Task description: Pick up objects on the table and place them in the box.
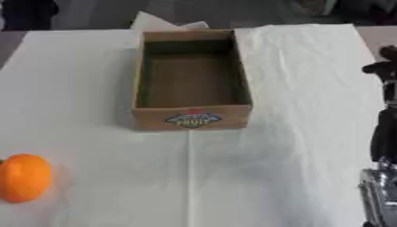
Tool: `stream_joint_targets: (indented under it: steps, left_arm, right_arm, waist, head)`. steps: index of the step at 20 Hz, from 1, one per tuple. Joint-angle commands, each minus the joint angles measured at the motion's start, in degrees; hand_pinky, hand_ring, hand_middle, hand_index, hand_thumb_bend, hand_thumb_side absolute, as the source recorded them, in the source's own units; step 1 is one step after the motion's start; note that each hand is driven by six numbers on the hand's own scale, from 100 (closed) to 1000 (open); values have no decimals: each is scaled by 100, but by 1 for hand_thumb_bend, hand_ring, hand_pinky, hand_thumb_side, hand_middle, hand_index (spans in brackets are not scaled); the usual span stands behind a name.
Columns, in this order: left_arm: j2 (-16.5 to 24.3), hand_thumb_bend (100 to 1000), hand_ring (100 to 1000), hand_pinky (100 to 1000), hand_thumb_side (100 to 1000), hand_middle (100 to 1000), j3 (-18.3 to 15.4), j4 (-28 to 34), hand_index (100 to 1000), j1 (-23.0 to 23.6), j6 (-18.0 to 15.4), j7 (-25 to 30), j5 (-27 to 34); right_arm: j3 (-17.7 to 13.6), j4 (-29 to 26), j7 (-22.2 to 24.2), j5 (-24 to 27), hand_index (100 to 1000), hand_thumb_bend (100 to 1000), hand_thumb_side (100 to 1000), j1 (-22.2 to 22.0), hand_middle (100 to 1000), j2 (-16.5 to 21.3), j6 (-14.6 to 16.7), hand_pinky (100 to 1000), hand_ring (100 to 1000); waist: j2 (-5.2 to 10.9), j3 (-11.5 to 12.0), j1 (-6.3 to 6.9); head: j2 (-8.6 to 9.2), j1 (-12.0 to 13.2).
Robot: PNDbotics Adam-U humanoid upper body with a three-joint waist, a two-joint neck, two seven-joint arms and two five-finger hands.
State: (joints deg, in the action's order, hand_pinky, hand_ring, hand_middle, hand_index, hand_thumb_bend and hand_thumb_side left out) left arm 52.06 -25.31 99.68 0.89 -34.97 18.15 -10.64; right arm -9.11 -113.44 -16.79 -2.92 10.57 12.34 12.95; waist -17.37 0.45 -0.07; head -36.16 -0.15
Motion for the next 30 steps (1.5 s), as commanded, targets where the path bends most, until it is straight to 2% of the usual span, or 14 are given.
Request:
stream_joint_targets:
  steps: [1, 2, 3, 6, 9, 14, 21, 30]
  left_arm:
    - [444, 923, 813, 663, 1000, 788, 194, -162, 1000, -101, -91, 295, -292]
    - [450, 835, 830, 660, 1000, 799, 290, -224, 1000, -83, -151, 382, -380]
    - [436, 783, 844, 671, 1000, 808, 409, -304, 1000, -73, -222, 469, -467]
    - [365, 718, 863, 680, 929, 823, 729, -537, 1000, -148, -354, 654, -712]
    - [331, 717, 869, 683, 891, 829, 958, -639, 1000, -238, -411, 575, -969]
    - [338, 796, 876, 690, 857, 833, 1311, -705, 1000, -461, -487, 334, -1405]
    - [310, 772, 872, 686, 854, 827, 1958, -788, 1000, -1033, -711, 409, -1826]
    - [-18, 770, 870, 685, 854, 823, 2257, -903, 1000, -1749, -827, 856, -1780]
  right_arm:
    - [-8, -115, -2, 6, 744, 100, 847, 26, 521, 108, -15, 882, 951]
    - [0, -115, 6, 10, 743, 100, 847, 28, 521, 112, -17, 882, 951]
    - [8, -115, 14, 15, 743, 100, 847, 28, 521, 115, -19, 882, 951]
    - [21, -115, 35, 24, 743, 100, 848, 15, 520, 116, -30, 882, 951]
    - [28, -115, 48, 27, 743, 100, 847, 6, 520, 117, -29, 882, 950]
    - [46, -115, 68, 35, 743, 100, 847, -1, 520, 111, -30, 882, 950]
    - [86, -115, 118, 44, 742, 100, 848, -13, 519, 96, -41, 883, 952]
    - [106, -115, 151, 45, 742, 100, 849, -32, 519, 74, -69, 885, 954]
  waist:
    - [123, 23, 28]
    - [128, 19, 31]
    - [134, 16, 33]
    - [154, 16, 36]
    - [165, 11, 30]
    - [177, -6, 24]
    - [189, -42, 34]
    - [209, -53, 52]
  head:
    - [-20, 79]
    - [-27, 97]
    - [-34, 109]
    - [-48, 115]
    - [-50, 84]
    - [-35, 40]
    - [-27, 62]
    - [-62, 84]
